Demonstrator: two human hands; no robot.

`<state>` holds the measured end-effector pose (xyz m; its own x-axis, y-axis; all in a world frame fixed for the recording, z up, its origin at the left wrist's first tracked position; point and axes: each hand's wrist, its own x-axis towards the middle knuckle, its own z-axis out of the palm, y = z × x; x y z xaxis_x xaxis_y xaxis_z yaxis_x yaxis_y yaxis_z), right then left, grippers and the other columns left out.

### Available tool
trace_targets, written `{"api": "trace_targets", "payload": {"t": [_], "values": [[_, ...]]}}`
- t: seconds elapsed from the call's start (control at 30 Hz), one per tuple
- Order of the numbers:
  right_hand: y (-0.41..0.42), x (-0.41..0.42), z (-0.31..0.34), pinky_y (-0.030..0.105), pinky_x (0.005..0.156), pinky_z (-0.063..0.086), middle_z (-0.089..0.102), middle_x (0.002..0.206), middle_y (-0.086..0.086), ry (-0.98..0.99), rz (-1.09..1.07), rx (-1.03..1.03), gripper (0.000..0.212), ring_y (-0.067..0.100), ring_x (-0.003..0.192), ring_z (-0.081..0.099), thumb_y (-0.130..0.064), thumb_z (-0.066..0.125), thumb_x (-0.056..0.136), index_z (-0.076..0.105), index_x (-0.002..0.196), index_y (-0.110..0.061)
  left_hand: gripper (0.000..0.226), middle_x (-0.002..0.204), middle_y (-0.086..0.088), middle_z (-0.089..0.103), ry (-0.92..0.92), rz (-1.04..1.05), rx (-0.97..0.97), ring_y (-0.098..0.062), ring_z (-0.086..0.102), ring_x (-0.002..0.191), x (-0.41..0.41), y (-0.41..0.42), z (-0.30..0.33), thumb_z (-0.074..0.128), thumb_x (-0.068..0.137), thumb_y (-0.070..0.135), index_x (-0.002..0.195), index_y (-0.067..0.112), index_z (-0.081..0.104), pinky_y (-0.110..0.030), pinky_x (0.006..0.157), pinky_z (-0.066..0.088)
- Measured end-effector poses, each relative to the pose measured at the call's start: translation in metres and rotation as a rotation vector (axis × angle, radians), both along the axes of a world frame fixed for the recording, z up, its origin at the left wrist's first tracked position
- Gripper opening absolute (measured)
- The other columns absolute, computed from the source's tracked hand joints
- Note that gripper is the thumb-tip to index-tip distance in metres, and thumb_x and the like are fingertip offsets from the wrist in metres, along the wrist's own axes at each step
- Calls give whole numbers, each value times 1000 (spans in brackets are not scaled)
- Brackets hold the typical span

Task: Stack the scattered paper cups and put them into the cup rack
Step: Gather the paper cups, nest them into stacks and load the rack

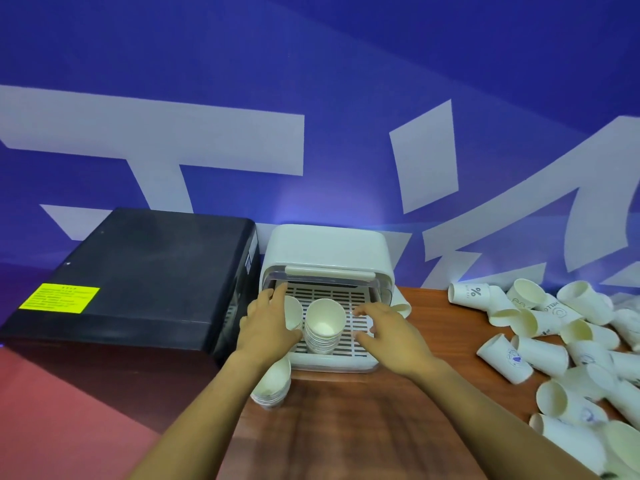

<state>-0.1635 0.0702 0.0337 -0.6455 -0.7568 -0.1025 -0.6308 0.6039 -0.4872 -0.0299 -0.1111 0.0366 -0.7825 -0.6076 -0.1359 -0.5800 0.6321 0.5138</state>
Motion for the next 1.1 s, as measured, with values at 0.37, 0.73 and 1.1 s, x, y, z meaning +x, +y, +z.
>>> {"api": "trace_targets", "payload": {"t": [0.37, 0.73, 1.1], "values": [[81, -30, -4, 32, 83, 50, 59, 114, -12, -65, -38, 39, 28, 6, 91, 57, -36, 58, 85, 57, 112, -30, 53, 130, 5, 41, 138, -393, -169, -19, 44, 116, -40, 120, -1, 58, 82, 35, 131, 26, 41, -34, 94, 42], [192, -111, -17, 24, 83, 46, 57, 106, -12, -109, -150, 119, 24, 3, 91, 53, -35, 60, 87, 57, 109, -27, 58, 140, -1, 36, -96, -513, -364, -24, 35, 127, -125, 200, -28, 51, 84, 17, 139, 23, 34, -38, 102, 34], [229, -180, -52, 33, 95, 44, 41, 138, -1, -53, -136, 286, 56, 18, 120, 45, -39, 58, 86, 35, 135, -24, 56, 143, -14, 31, -448, -607, -689, -34, 35, 128, -194, 193, -68, 54, 85, 11, 136, 17, 31, -46, 102, 34]]}}
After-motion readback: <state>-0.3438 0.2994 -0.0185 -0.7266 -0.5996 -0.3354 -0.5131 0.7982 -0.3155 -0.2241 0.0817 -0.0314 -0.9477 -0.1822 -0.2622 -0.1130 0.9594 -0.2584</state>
